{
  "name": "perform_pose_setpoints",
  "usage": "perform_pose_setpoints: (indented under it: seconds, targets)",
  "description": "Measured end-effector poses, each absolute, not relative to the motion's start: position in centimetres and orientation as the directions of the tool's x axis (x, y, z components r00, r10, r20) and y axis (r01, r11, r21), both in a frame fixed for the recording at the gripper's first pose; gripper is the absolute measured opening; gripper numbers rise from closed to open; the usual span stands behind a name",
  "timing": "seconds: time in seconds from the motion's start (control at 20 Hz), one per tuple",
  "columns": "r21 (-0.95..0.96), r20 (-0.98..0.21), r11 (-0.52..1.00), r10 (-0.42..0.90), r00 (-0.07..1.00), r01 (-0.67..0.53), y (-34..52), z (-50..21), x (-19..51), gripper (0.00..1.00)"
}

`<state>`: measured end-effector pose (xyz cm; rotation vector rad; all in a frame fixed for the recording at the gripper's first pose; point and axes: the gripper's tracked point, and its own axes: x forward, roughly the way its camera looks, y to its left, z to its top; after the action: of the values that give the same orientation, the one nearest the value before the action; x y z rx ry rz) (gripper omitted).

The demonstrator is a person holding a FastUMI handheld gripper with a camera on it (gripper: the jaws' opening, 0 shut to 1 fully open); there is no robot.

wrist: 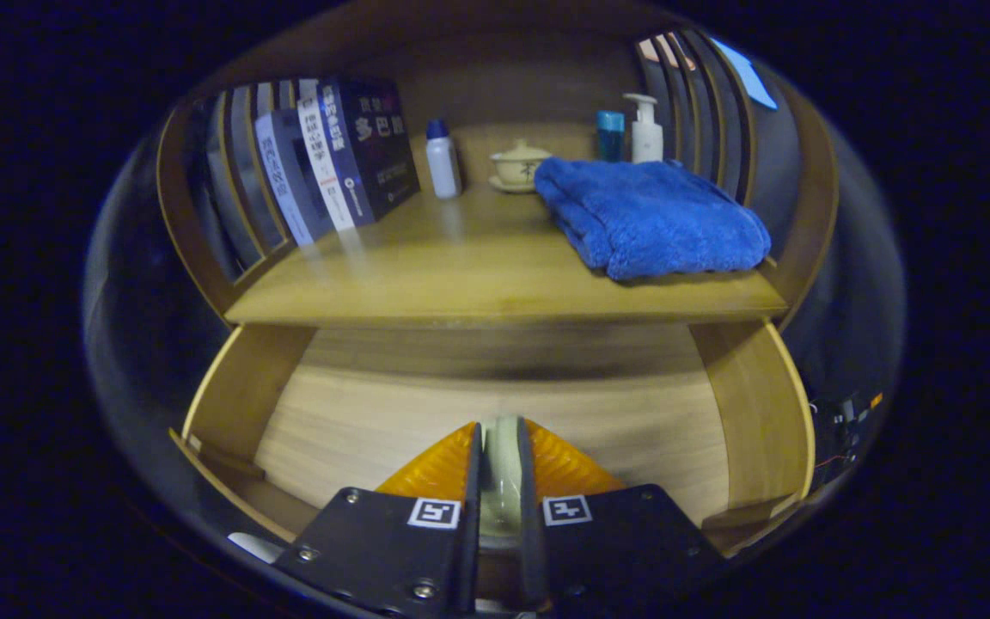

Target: Pull open the drawer, take out the items inside it, and place them on the countertop above the cabinet.

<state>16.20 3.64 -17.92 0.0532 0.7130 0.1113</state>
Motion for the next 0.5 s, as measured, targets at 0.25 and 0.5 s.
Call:
perform_pose_setpoints:
  seconds: [0.25,0.5]
  targets:
    - [0.153,-0.533,0.974,0.224,0.816,-0.167,4.8,-13.1,15.3,0.21]
    - [0.108,-0.473,0.974,0.227,0.851,-0.2,4.0,-10.6,14.3,0.21]
